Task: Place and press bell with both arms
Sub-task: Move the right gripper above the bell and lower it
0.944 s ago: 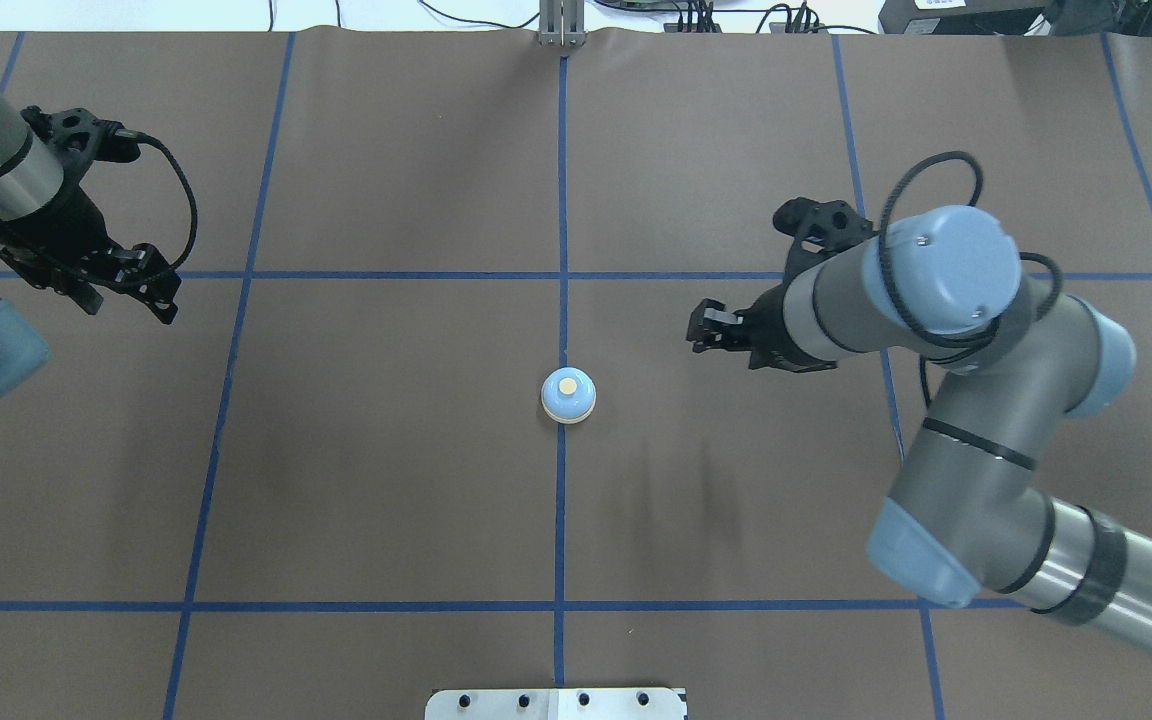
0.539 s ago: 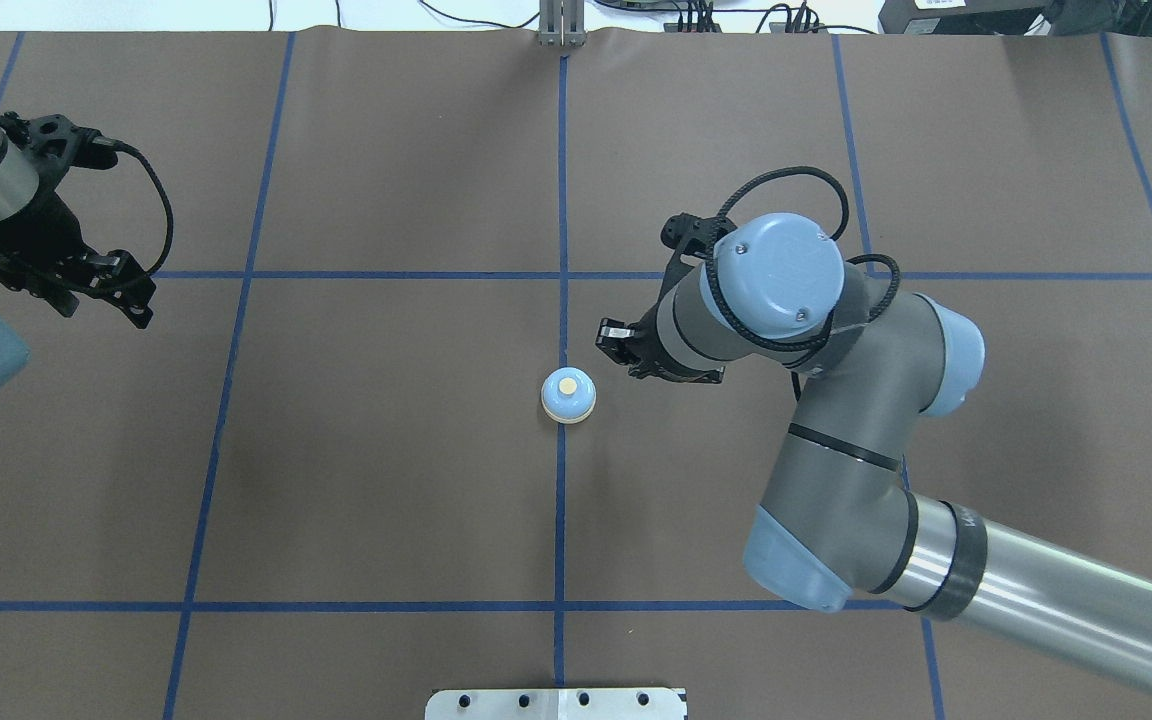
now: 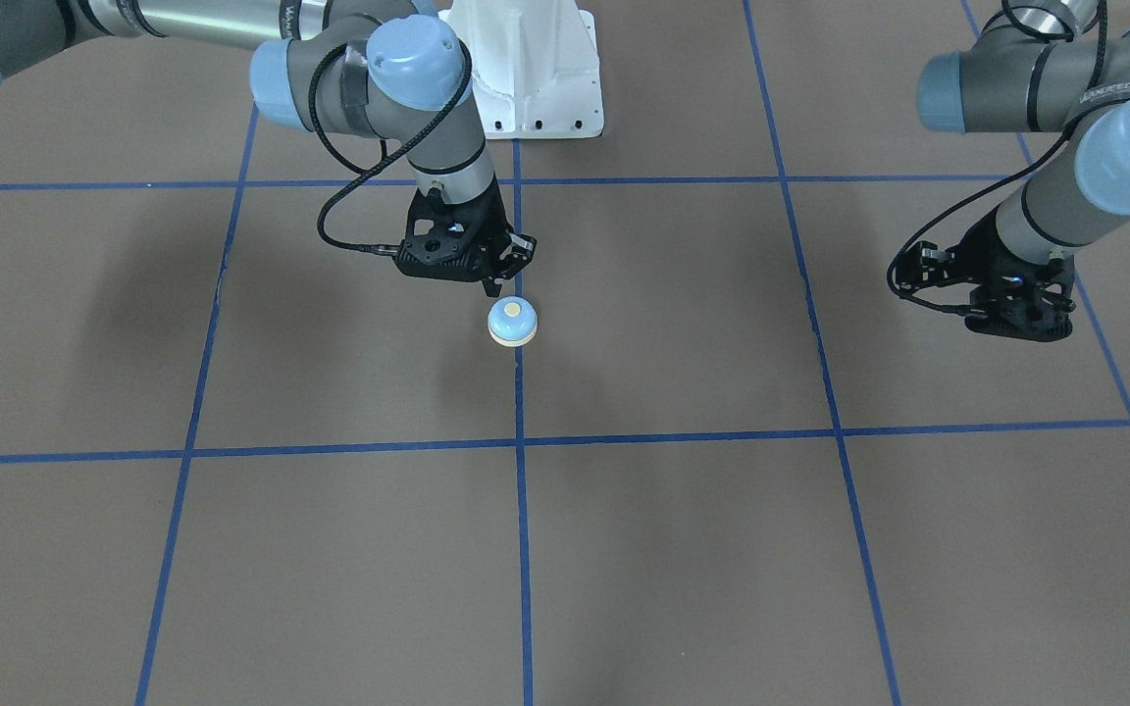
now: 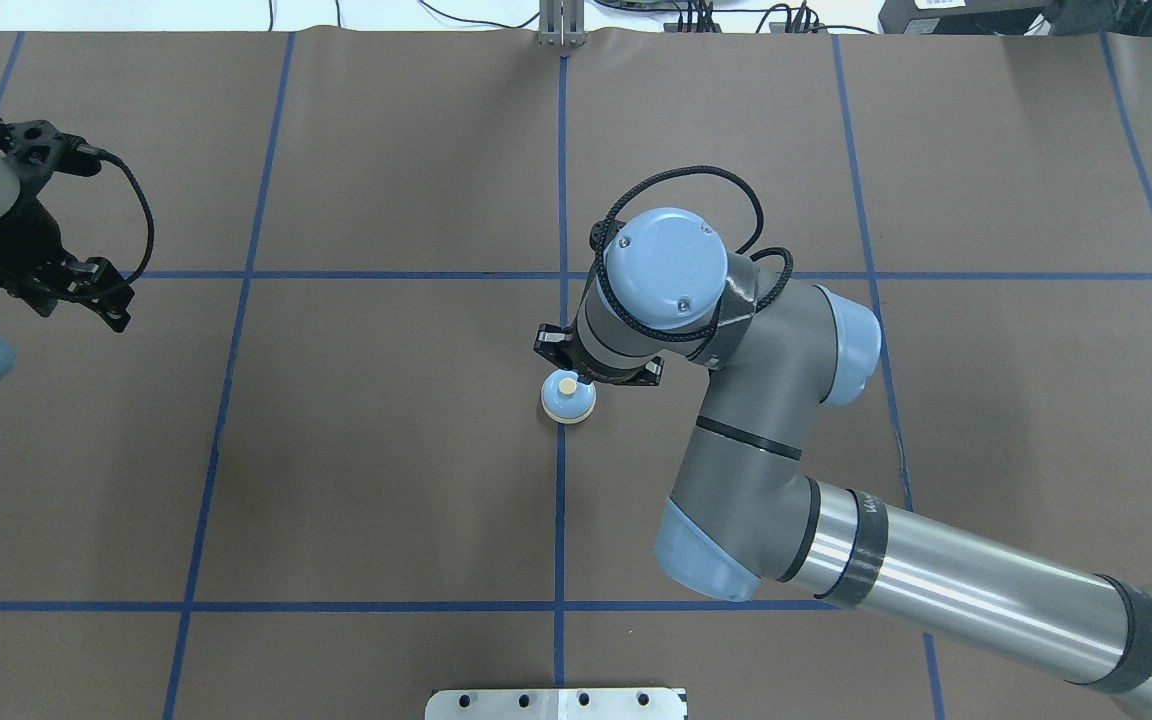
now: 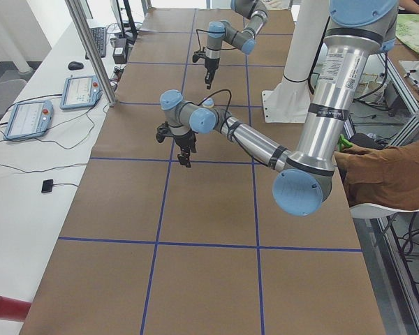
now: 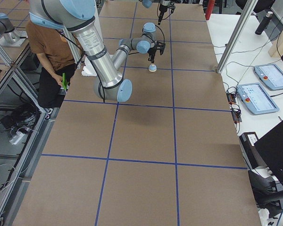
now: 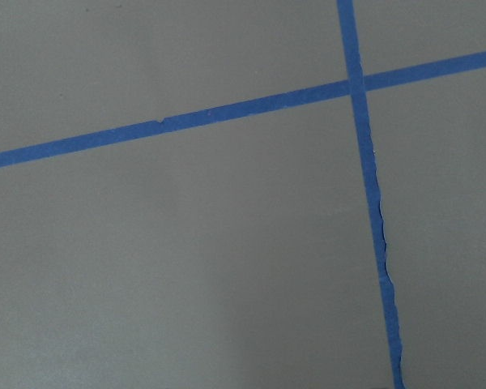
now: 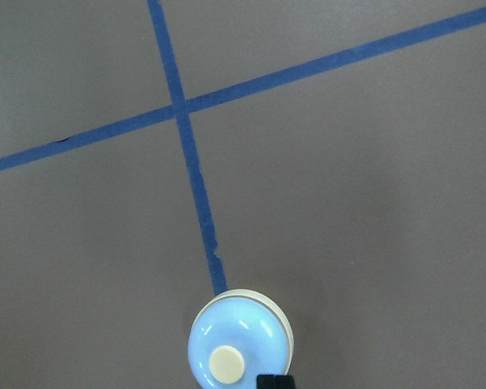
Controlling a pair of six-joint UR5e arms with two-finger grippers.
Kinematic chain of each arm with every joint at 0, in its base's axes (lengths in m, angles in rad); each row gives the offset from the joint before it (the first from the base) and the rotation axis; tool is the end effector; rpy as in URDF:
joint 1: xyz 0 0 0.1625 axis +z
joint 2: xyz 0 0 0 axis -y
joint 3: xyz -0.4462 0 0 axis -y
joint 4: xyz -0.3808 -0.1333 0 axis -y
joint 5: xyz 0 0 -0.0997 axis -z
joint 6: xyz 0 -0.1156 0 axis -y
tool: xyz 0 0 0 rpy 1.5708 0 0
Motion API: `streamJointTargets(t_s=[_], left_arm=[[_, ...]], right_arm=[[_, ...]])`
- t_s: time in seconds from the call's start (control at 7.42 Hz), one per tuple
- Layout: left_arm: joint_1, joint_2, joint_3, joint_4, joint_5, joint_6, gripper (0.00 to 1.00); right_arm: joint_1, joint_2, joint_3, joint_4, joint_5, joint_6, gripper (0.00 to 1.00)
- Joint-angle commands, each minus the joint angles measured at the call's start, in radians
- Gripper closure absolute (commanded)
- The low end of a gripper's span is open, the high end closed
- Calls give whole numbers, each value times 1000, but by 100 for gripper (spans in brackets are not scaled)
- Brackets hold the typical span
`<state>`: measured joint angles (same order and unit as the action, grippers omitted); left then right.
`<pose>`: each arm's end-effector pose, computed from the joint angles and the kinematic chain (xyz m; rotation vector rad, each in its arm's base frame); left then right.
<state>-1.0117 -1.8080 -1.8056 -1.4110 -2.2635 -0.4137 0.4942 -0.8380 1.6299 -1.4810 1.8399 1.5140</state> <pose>0.2499 -0.5115 0.4771 -0.0564 0.7490 0.2466 -0.5812 -0.4296 0.2171 -0.0036 -0.9144 0.2880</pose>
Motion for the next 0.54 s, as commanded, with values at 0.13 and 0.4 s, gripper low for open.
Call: streamJointTargets(t_s=[0.13,0.4], left_arm=[[-1,7,-1,1,1,1,13],[-1,7,-1,1,1,1,13]], right_arm=[[-5,102,-157,-15,27,-11,100],[-8,97,-162,-15,39,-14,100]])
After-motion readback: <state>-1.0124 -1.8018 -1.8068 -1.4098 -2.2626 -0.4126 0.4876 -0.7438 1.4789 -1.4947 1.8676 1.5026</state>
